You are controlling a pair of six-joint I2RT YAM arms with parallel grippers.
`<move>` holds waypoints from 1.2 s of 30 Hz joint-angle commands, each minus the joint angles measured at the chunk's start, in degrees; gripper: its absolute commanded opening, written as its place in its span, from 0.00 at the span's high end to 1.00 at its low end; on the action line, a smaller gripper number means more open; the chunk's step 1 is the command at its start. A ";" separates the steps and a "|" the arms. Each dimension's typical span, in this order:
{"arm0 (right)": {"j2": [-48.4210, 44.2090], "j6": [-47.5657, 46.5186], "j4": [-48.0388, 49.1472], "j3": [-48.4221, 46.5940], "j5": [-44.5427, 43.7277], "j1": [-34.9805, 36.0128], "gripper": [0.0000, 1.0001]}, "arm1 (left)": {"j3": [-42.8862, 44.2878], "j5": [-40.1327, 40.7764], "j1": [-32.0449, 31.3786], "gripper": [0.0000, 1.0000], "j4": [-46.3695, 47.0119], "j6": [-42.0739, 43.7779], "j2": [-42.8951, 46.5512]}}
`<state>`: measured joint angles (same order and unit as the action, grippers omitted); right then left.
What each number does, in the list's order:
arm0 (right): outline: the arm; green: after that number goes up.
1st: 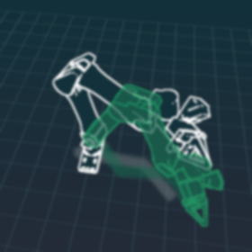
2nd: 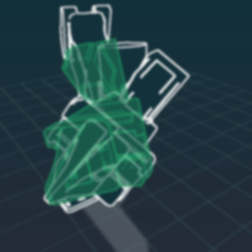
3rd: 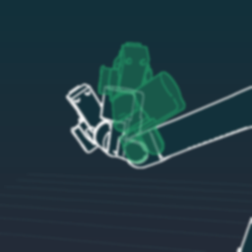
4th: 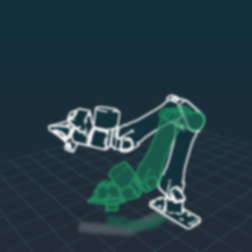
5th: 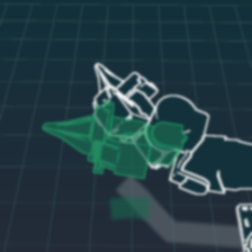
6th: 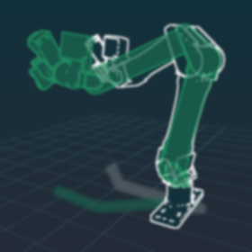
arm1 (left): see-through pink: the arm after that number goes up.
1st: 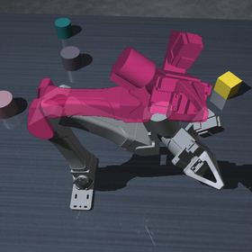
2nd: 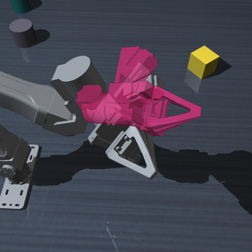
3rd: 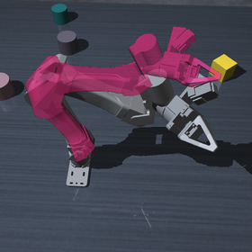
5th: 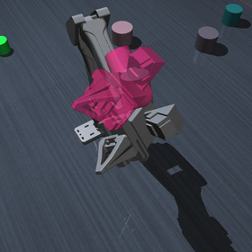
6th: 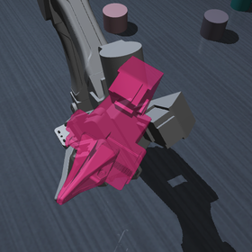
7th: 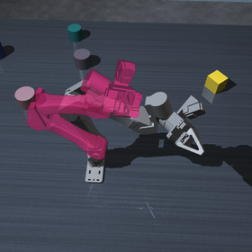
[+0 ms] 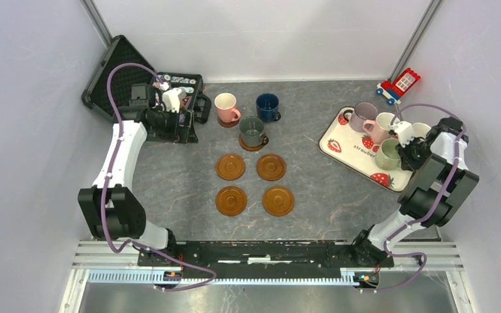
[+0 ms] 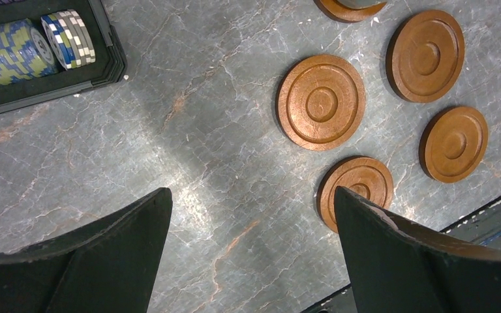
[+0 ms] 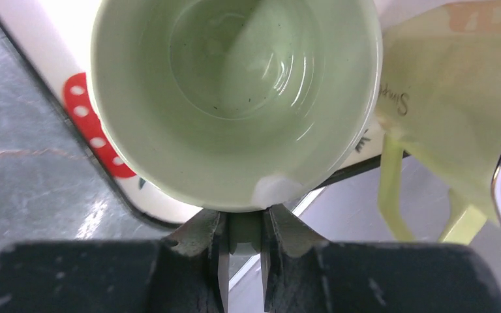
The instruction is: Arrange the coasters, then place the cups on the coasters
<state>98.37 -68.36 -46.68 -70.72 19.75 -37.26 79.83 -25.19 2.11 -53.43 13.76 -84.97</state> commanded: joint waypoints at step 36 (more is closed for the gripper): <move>-12.85 51.26 14.18 -6.90 -9.30 79.56 1.00 | -5.30 8.38 4.58 0.00 5.09 -11.05 12.72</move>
<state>84.07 -22.94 -42.35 -76.79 14.37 38.57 73.63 -17.91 4.80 -49.39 6.90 -72.71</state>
